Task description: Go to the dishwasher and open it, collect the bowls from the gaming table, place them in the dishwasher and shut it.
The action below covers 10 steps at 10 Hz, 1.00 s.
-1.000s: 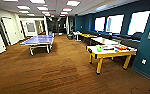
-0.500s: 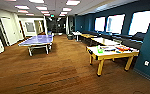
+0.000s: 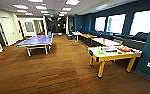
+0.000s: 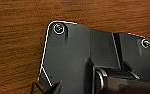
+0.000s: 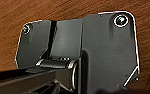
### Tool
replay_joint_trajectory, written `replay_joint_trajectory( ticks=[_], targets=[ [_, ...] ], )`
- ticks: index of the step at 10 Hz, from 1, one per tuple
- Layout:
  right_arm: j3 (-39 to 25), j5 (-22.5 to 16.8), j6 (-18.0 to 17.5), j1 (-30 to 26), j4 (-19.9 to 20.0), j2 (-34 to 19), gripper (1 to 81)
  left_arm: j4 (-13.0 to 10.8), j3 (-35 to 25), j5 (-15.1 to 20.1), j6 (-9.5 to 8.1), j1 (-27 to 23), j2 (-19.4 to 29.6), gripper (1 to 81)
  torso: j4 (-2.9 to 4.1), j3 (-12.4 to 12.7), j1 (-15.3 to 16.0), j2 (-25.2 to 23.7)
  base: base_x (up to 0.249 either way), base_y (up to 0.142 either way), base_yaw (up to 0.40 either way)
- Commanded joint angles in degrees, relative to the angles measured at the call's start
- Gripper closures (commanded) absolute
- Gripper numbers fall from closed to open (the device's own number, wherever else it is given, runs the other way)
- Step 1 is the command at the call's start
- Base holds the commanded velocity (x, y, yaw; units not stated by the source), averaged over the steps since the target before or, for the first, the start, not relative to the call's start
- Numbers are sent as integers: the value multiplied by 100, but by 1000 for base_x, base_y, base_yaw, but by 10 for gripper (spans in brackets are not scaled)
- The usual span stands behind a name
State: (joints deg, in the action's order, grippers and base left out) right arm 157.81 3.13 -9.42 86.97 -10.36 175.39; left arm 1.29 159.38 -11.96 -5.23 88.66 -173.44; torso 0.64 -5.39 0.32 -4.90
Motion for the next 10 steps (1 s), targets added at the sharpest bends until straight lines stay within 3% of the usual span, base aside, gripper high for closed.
replay_joint_trajectory(
  ticks=[1, 10],
  targets=[
    [-14, -269, 2, -315, -27, -1, 10, 3, 14, 255, -4, -239, 45, 10, 0, 0, 0, 0, 184, 0, 0],
    [-32, -269, 2, -280, -27, 8, 10, -6, 14, 247, -4, -239, 45, 10, 0, 0, 0, 0, 184, 0, 0]
  ],
)
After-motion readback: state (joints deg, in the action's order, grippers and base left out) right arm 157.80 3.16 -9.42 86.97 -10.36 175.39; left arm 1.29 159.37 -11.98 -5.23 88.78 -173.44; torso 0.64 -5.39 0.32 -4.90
